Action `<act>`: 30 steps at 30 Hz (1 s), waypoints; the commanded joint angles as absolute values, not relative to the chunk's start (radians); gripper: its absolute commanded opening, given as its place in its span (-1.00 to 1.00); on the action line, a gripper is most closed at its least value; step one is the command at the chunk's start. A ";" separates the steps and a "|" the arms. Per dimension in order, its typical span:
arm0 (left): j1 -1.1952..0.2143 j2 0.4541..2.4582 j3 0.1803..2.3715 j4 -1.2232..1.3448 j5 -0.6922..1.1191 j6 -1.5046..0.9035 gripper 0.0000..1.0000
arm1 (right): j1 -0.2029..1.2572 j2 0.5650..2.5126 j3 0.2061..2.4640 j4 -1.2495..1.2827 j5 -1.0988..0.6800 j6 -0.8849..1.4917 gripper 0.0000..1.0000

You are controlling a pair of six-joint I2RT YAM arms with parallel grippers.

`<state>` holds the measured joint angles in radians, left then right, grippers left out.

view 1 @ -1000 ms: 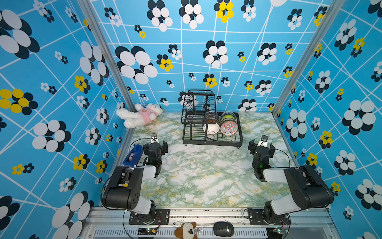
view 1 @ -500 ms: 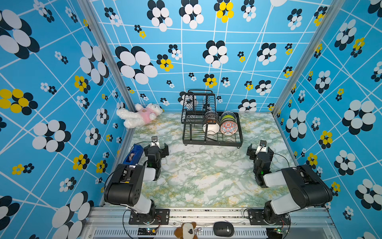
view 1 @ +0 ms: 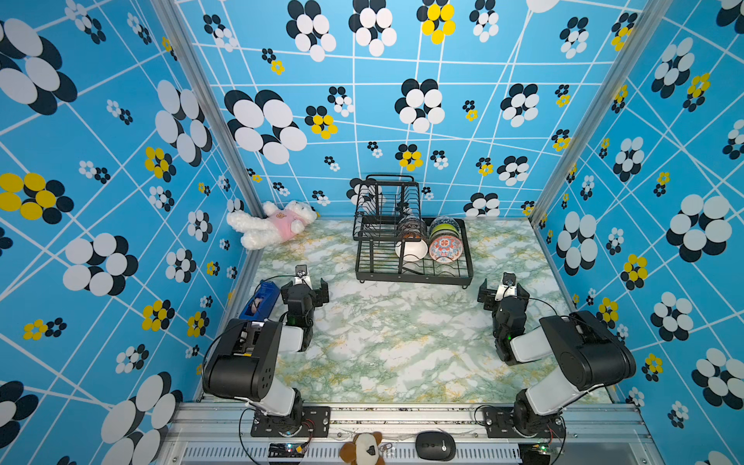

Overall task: Load bowls into a dish rack
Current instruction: Reset both arms

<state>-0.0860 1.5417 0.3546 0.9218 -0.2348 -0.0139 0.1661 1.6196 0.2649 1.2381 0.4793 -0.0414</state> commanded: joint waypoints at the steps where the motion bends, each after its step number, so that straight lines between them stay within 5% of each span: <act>1: -0.080 1.540 0.368 0.939 -0.224 -0.014 0.98 | 0.089 1.575 0.349 1.028 0.434 0.033 0.99; 30: -0.078 1.540 0.370 0.937 -0.220 -0.014 0.98 | 0.055 1.569 0.355 1.001 0.362 0.050 0.99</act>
<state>-0.0860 1.5417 0.3546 0.9215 -0.2314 -0.0139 0.0528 1.5757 0.3416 1.0168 0.3744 0.0414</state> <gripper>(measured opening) 0.988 0.995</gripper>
